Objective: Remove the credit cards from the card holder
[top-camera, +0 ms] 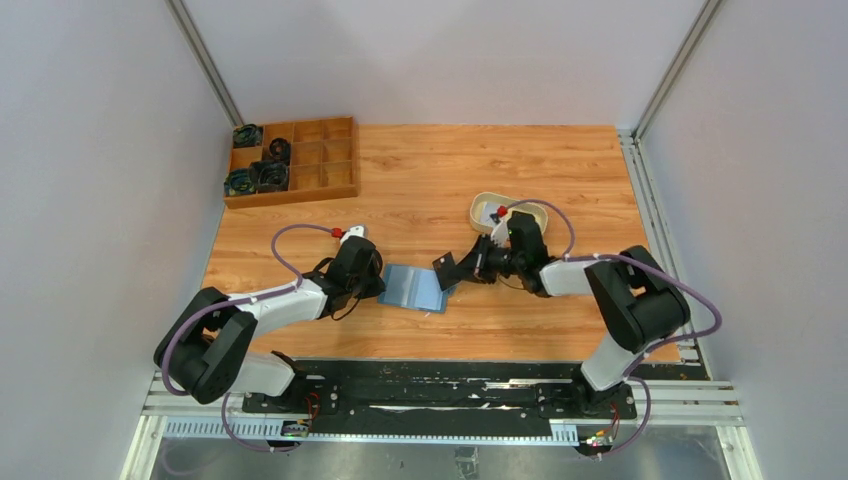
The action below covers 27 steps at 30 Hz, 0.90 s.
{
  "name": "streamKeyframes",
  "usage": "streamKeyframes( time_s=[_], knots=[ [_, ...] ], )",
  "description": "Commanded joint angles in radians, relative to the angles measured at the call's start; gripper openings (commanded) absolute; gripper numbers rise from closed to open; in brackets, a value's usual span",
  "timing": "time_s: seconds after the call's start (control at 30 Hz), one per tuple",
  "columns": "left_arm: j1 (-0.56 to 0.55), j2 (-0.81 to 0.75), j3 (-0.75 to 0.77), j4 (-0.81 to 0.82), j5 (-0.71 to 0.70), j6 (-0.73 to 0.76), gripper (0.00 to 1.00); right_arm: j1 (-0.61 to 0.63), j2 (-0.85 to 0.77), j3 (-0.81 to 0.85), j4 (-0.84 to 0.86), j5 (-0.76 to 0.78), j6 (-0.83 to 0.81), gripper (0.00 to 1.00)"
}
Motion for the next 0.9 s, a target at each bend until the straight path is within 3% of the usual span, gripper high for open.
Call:
streamKeyframes(
  time_s=[0.0, 0.17, 0.4, 0.87],
  knots=[
    [-0.003, 0.028, -0.014, -0.050, -0.022, 0.024, 0.00, -0.084, -0.101, 0.070, -0.241, 0.018, -0.153, 0.05],
    [-0.003, 0.034, -0.006, -0.049, -0.018, 0.027, 0.00, -0.198, -0.177, 0.128, -0.364, 0.060, -0.210, 0.00],
    [-0.003, 0.051, 0.009, -0.053, -0.008, 0.036, 0.00, -0.359, -0.213, 0.159, -0.393, 0.109, -0.196, 0.00],
    [-0.003, 0.078, 0.038, -0.063, 0.002, 0.042, 0.00, -0.542, -0.128, 0.221, -0.379, 0.129, -0.213, 0.00]
  ],
)
